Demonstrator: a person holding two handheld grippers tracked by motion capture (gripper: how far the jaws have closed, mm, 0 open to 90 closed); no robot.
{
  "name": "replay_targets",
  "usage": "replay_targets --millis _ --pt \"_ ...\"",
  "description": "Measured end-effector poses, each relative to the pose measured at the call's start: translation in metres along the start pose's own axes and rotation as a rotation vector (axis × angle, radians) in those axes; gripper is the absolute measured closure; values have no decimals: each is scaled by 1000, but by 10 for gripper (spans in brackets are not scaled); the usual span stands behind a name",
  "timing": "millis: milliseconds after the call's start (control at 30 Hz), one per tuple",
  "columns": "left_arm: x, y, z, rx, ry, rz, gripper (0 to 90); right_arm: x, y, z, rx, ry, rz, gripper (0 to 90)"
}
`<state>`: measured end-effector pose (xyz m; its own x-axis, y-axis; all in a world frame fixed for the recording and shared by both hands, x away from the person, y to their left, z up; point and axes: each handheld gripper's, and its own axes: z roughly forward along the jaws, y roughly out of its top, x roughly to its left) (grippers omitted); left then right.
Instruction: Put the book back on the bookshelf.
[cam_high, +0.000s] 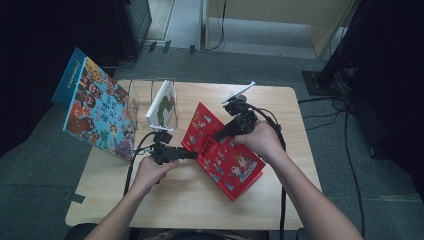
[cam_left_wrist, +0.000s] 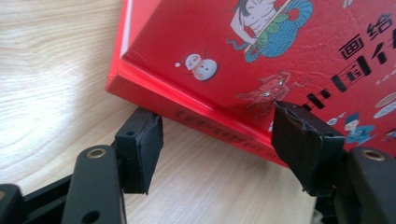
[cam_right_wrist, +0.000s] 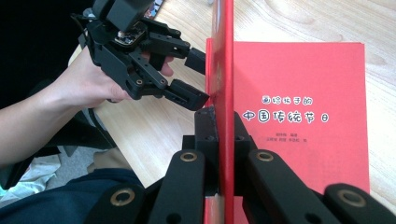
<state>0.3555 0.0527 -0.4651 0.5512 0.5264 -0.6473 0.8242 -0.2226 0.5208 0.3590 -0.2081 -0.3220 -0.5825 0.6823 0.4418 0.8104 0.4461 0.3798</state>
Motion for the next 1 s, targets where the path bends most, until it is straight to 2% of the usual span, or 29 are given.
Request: replay_targets --millis 167,267,400,533,733,1000 --pt "1 2 0 1 -18 -18 321 0 0 -1 -6 13 -1 879" --pt "2 4 1 23 -32 -34 291 2 1 0 -3 26 -7 867" --pt "3 5 0 35 -35 -34 291 4 0 1 4 28 -19 866" --pt "5 7 -2 12 -69 -60 276 4 0 0 -4 31 -19 866" --pt "4 8 -4 9 -82 -43 255 6 3 -5 4 29 -18 870" --pt "6 8 -4 -1 -86 -43 218 7 4 -4 6 36 -25 868"
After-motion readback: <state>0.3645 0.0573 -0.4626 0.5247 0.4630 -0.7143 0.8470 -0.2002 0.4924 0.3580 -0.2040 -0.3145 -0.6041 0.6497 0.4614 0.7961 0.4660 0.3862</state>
